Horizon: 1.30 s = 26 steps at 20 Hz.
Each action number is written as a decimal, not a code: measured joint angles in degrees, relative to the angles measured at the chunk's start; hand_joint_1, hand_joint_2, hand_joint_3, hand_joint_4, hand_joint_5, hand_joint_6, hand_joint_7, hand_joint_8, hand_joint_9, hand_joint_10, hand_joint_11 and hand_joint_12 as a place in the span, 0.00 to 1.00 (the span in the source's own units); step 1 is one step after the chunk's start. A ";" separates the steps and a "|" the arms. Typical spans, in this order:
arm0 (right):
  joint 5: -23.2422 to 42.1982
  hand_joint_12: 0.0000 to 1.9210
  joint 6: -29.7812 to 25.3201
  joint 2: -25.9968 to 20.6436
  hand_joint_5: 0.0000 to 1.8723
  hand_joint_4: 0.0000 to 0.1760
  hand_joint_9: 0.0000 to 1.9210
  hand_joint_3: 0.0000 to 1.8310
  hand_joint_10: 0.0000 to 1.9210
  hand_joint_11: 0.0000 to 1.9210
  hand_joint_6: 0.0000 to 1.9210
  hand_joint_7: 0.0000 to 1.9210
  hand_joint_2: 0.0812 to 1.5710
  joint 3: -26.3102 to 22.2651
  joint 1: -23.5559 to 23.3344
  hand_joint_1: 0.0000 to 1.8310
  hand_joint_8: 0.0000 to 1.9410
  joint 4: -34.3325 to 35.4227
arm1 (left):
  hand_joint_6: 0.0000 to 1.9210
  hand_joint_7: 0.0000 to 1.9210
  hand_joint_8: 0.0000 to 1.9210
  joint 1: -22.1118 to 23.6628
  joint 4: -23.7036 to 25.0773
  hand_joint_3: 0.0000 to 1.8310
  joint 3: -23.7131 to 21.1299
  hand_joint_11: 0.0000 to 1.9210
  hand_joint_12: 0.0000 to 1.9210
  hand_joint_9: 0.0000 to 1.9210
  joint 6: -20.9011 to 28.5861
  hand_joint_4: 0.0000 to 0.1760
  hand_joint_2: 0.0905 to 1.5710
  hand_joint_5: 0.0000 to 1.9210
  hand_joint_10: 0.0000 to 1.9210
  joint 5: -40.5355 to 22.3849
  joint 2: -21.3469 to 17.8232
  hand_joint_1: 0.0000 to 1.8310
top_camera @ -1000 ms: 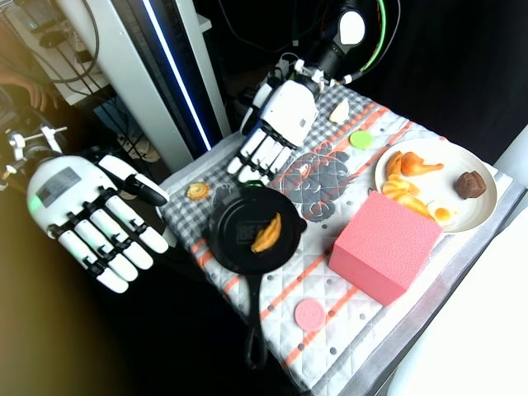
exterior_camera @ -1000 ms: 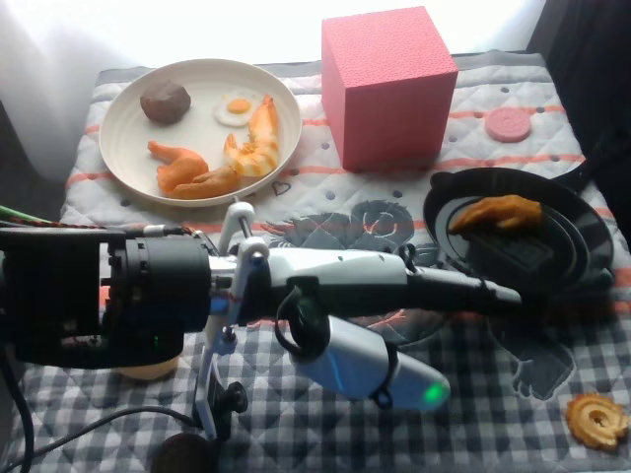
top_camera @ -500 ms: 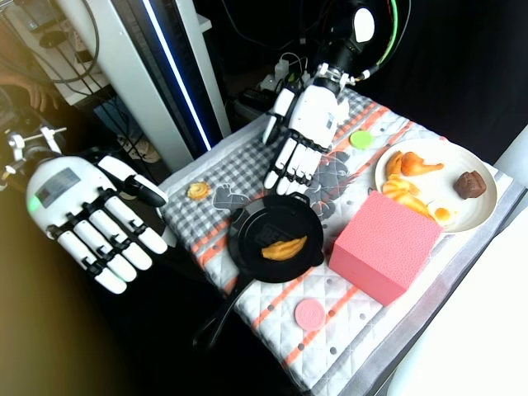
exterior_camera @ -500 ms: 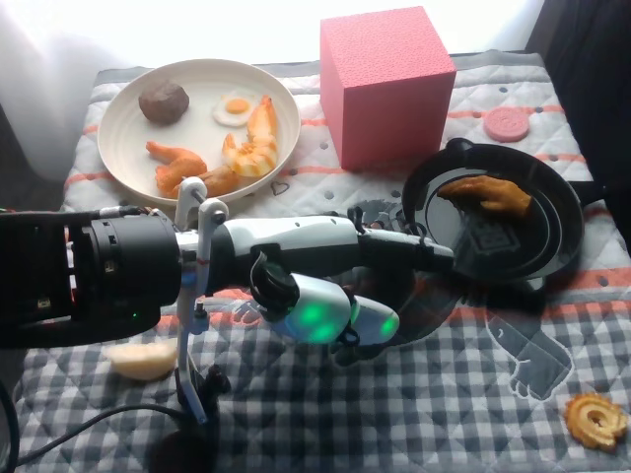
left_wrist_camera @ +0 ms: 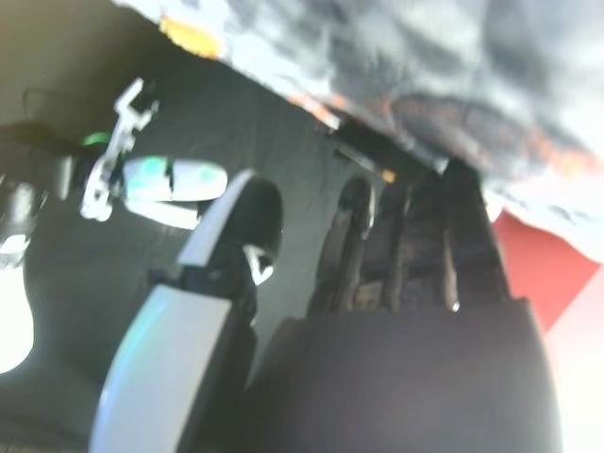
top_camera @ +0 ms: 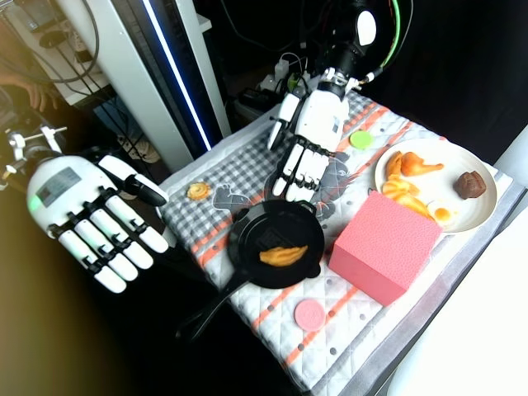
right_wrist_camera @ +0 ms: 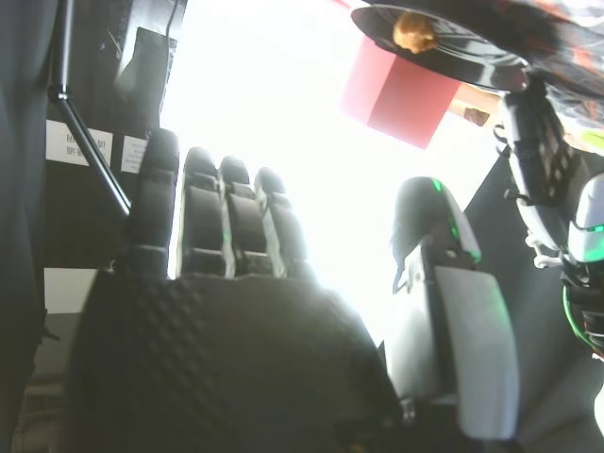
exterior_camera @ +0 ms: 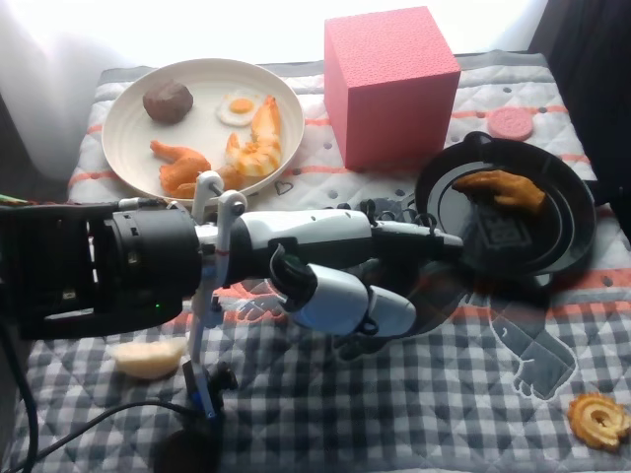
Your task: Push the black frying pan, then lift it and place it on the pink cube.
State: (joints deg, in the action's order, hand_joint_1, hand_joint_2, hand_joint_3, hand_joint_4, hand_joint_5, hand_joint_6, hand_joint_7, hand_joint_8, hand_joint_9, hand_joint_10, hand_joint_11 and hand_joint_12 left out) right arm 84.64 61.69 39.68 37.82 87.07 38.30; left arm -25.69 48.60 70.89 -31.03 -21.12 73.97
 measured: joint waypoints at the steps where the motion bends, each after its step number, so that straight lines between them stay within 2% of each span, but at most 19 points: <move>1: 0.00 0.21 0.00 0.00 0.00 0.04 0.01 0.00 0.00 0.00 0.00 0.00 0.80 0.00 0.02 0.14 0.00 0.04 | 0.00 0.00 0.00 0.17 0.07 0.03 0.11 0.00 0.00 0.00 -0.04 0.00 1.00 0.07 0.00 0.13 0.15 0.18; 2: 0.02 0.25 0.02 0.00 0.00 0.03 0.02 0.00 0.00 0.00 0.00 0.00 0.80 0.00 0.00 0.14 0.00 0.04 | 0.00 0.00 0.00 0.24 0.20 0.02 0.17 0.00 0.00 0.00 -0.15 0.00 1.00 0.07 0.00 0.26 0.33 0.22; 3: -0.02 0.26 0.02 0.00 0.00 0.05 0.01 0.00 0.00 0.00 0.00 0.00 0.81 0.00 0.00 0.14 0.00 0.07 | 0.00 0.00 0.00 0.44 0.44 0.01 0.42 0.00 0.00 0.00 -0.17 0.00 1.00 0.06 0.00 0.46 0.70 0.23; 5: 0.00 0.23 0.02 0.00 0.00 0.02 0.01 0.00 0.00 0.00 0.00 0.00 0.80 0.00 0.00 0.15 0.00 -0.04 | 0.00 0.00 0.00 0.72 0.66 0.00 0.76 0.00 0.00 0.00 -0.28 0.00 1.00 0.06 0.00 0.63 1.29 0.23; 7: 0.00 0.17 0.02 0.00 0.00 0.03 0.00 0.00 0.00 0.00 0.00 0.00 0.81 0.00 0.02 0.14 0.00 0.00 | 0.00 0.00 0.00 1.14 0.74 0.00 1.33 0.00 0.00 0.00 -0.31 0.03 0.99 0.07 0.00 0.94 1.95 0.27; 10: 0.00 0.16 0.00 0.02 0.00 0.05 0.00 0.00 0.00 0.00 0.00 0.00 0.80 0.00 0.02 0.15 0.00 0.00 | 0.00 0.00 0.00 1.55 0.92 0.02 2.25 0.00 0.00 0.00 -0.48 0.07 1.00 0.06 0.00 1.22 3.21 0.22; 11: 0.02 0.20 0.02 0.09 0.00 0.08 0.00 0.00 0.00 0.00 0.00 0.00 0.80 0.00 0.02 0.15 0.00 0.02 | 0.01 0.00 0.00 1.73 0.90 0.01 2.27 0.00 0.00 0.00 -0.66 0.00 1.00 0.08 0.00 1.42 3.45 0.24; 13: -0.02 0.26 0.00 0.13 0.00 0.03 0.01 0.00 0.00 0.00 0.00 0.00 0.81 0.00 0.02 0.14 0.00 0.00 | 0.01 0.00 0.00 1.90 0.92 0.00 2.69 0.00 0.00 0.00 -0.72 0.00 0.99 0.09 0.00 1.62 3.91 0.29; 14: 0.00 0.25 0.00 0.11 0.00 0.06 0.00 0.00 0.00 0.00 0.00 0.00 0.80 0.00 0.02 0.15 0.00 -0.04 | 0.01 0.00 0.00 1.90 0.92 0.00 2.64 0.00 0.00 0.00 -0.72 0.00 0.99 0.09 0.00 1.62 3.82 0.29; 15: 0.00 0.24 0.02 0.11 0.00 0.07 0.00 0.00 0.00 0.00 0.00 0.00 0.80 0.00 0.02 0.15 0.00 -0.04 | 0.01 0.01 0.00 1.79 0.92 0.00 2.12 0.00 0.00 0.00 -0.90 0.00 0.99 0.09 0.00 1.73 3.34 0.27; 16: 0.00 0.23 0.00 0.11 0.00 0.01 0.00 0.00 0.00 0.00 0.00 0.00 0.80 0.00 0.02 0.14 0.00 -0.13 | 0.00 0.00 0.00 1.44 0.92 0.01 1.11 0.00 0.00 0.01 -1.16 0.00 1.00 0.08 0.00 1.55 2.21 0.23; 17: 0.00 0.23 -0.02 0.11 0.00 0.00 0.00 0.00 0.00 0.00 0.00 0.00 0.80 0.00 0.02 0.14 0.00 -0.13 | 0.00 0.02 0.01 1.11 0.92 0.01 0.24 0.00 0.14 0.04 -1.27 0.03 1.00 0.08 0.01 1.25 1.07 0.19; 19: -0.02 0.23 0.00 0.11 0.00 0.00 0.00 0.00 0.00 0.00 0.00 0.00 0.80 0.00 0.02 0.16 0.00 0.31 | 0.02 0.13 0.02 0.57 1.18 0.00 -1.38 0.00 0.43 0.14 -1.51 0.00 0.95 0.16 0.04 0.31 -1.42 0.30; 20: 0.00 0.18 0.00 0.11 0.00 0.00 0.00 0.00 0.00 0.00 0.00 0.00 0.80 0.00 0.02 0.17 0.00 0.24 | 0.02 0.15 0.01 0.50 1.11 0.00 -1.88 0.00 0.45 0.15 -1.01 0.00 0.95 0.18 0.04 -0.66 -2.84 0.28; 21: -0.17 0.16 -0.02 -0.13 0.00 0.11 0.00 0.00 0.00 0.00 0.00 0.00 0.78 0.02 0.02 0.25 0.00 -0.17 | 0.01 0.17 0.01 0.59 1.60 0.00 -4.09 0.00 0.51 0.18 -0.83 0.00 0.92 0.19 0.04 -1.75 -6.60 0.29; 22: -0.28 0.14 -0.02 -0.20 0.00 0.22 0.00 0.00 0.00 0.00 0.00 0.00 0.77 0.07 0.02 0.28 0.00 -0.17 | 0.01 0.18 0.01 0.61 1.73 0.00 -4.42 0.00 0.51 0.18 -0.83 0.00 0.91 0.19 0.04 -2.03 -7.10 0.31; 23: -0.81 0.08 -0.02 -0.70 0.00 0.27 0.00 0.00 0.00 0.00 0.00 0.00 0.77 0.44 0.02 0.31 0.00 -0.28 | 0.02 0.21 0.01 1.18 2.84 0.00 -5.81 0.00 0.58 0.21 -0.85 0.00 0.88 0.22 0.05 -2.73 -9.03 0.36; 24: -1.01 0.11 -0.02 -1.03 0.00 0.34 0.00 0.00 0.00 0.00 0.00 0.00 0.76 0.76 0.02 0.34 0.00 -0.28 | 0.02 0.22 0.01 1.66 3.32 0.00 -6.71 0.00 0.59 0.22 -0.81 0.00 0.89 0.23 0.05 -3.65 -10.25 0.38; 26: -1.18 0.22 0.00 -1.38 0.00 0.28 0.00 0.00 0.00 0.00 0.00 0.00 0.75 1.16 0.02 0.38 0.00 0.13 | 0.01 0.21 0.00 2.58 4.52 0.01 -8.13 0.00 0.57 0.20 -0.85 0.00 0.93 0.23 0.04 -5.66 -11.93 0.33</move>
State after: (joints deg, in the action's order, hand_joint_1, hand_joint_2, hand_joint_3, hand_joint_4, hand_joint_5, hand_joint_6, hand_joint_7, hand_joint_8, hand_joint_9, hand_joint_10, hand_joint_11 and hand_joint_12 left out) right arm 83.46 61.69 38.30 38.98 87.09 38.44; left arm -23.11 53.12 62.76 -31.88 -26.79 62.04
